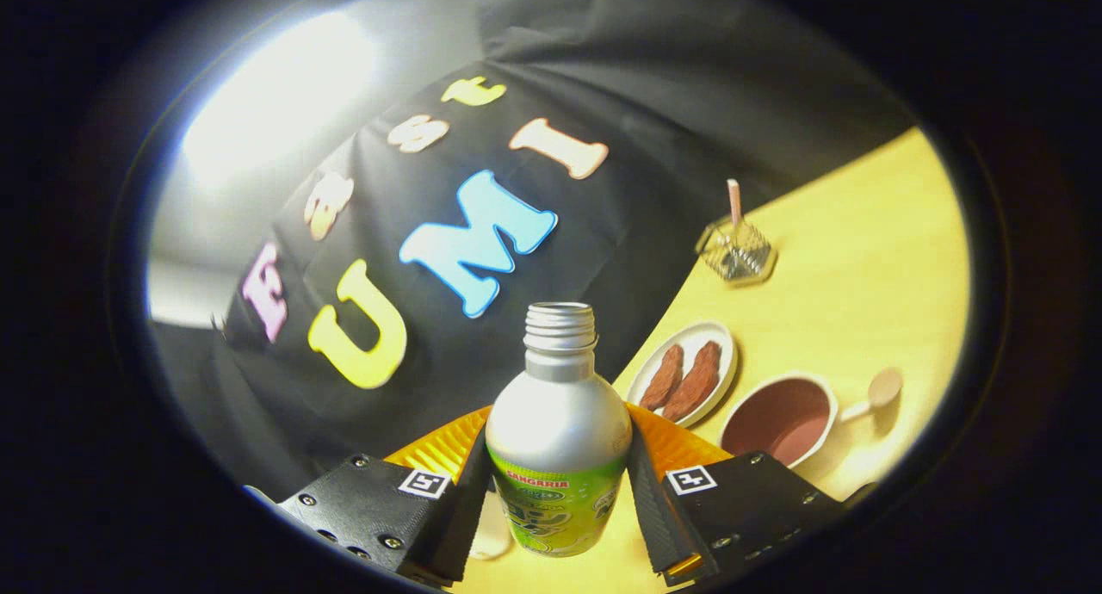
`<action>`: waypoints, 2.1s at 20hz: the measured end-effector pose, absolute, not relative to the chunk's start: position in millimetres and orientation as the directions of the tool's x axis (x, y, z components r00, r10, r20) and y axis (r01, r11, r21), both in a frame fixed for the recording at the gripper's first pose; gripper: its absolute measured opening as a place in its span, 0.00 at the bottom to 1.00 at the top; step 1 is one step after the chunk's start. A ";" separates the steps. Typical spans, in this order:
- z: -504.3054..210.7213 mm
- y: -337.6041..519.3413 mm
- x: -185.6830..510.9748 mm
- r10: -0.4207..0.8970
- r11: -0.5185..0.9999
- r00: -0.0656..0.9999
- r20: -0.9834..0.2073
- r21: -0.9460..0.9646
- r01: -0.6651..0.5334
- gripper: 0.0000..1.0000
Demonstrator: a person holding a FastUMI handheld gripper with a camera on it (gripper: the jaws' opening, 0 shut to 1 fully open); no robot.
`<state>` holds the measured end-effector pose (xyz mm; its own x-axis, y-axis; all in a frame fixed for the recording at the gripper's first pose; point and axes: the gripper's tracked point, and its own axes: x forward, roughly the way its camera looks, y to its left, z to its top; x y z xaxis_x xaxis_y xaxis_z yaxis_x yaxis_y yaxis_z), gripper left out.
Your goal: Take the bottle from table, then pour the juice into the cup, finally place the bottle on the coaster
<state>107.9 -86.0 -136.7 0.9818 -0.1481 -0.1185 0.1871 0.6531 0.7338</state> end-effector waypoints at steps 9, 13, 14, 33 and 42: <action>-104.7 -85.5 101.0 -0.216 0.943 0.970 -0.111 0.235 0.237 0.76; -103.0 -83.8 95.8 -0.235 0.972 0.970 -0.067 0.015 0.236 0.76; -107.4 -78.1 97.8 -0.217 0.976 0.974 -0.069 0.012 0.219 0.76; -199.2 -44.4 141.1 -0.107 0.994 0.977 -0.184 -0.032 0.103 0.77; -213.8 -50.4 144.8 -0.118 0.993 0.978 -0.170 0.000 0.120 0.77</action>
